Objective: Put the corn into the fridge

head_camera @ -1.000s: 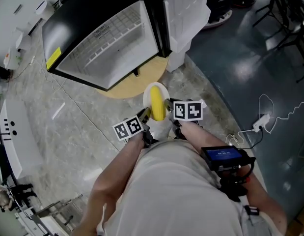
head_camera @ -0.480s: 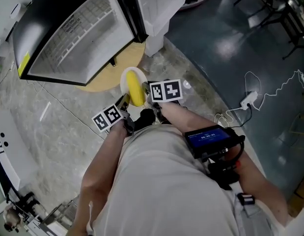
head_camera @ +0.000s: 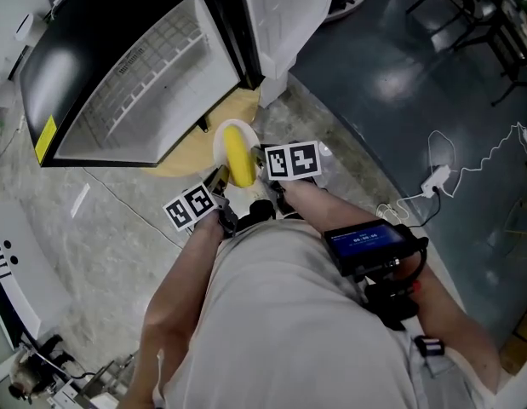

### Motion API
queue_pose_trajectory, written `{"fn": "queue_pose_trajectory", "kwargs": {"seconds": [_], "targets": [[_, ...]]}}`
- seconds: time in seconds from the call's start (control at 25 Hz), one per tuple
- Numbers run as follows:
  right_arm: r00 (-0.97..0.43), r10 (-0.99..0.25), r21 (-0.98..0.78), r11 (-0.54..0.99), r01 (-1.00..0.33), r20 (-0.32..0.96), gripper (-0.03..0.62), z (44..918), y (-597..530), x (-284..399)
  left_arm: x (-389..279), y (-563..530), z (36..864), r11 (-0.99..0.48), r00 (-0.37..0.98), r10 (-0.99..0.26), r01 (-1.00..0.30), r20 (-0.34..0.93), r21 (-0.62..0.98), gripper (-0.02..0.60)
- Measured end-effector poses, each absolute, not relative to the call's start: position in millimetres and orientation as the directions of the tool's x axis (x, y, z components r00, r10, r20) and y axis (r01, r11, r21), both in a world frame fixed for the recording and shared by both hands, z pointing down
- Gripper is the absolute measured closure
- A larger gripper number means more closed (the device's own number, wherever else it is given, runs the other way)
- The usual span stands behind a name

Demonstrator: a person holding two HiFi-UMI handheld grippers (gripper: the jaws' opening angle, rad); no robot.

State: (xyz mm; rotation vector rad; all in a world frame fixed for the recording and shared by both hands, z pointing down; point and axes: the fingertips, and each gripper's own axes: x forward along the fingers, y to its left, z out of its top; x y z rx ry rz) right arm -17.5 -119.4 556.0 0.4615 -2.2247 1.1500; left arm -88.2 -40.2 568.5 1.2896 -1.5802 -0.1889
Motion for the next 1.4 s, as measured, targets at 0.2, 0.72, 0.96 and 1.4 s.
{"fn": "queue_pose_trajectory", "kwargs": {"seconds": [0.2, 0.72, 0.96, 1.4], "targets": [[-0.76, -0.026, -0.623, 0.555, -0.551, 0.649, 0.526, 565, -132, -34, -105, -53, 575, 0.413, 0.124, -0.785, -0.624, 0.606, 0.663, 0.534], [-0.764, 0.001, -0.651, 0.525, -0.548, 0.645, 0.526, 581, -153, -90, -159, -71, 589, 0.458, 0.09, -0.774, -0.603, 0.626, 0.653, 0.534], [-0.77, 0.006, -0.668, 0.502, -0.55, 0.638, 0.526, 587, -164, -121, -189, -80, 596, 0.487, 0.061, -0.775, -0.576, 0.629, 0.657, 0.534], [-0.794, 0.013, -0.696, 0.491, -0.524, 0.607, 0.531, 588, -193, -164, -231, -104, 595, 0.475, 0.017, -0.818, -0.543, 0.575, 0.692, 0.535]]}}
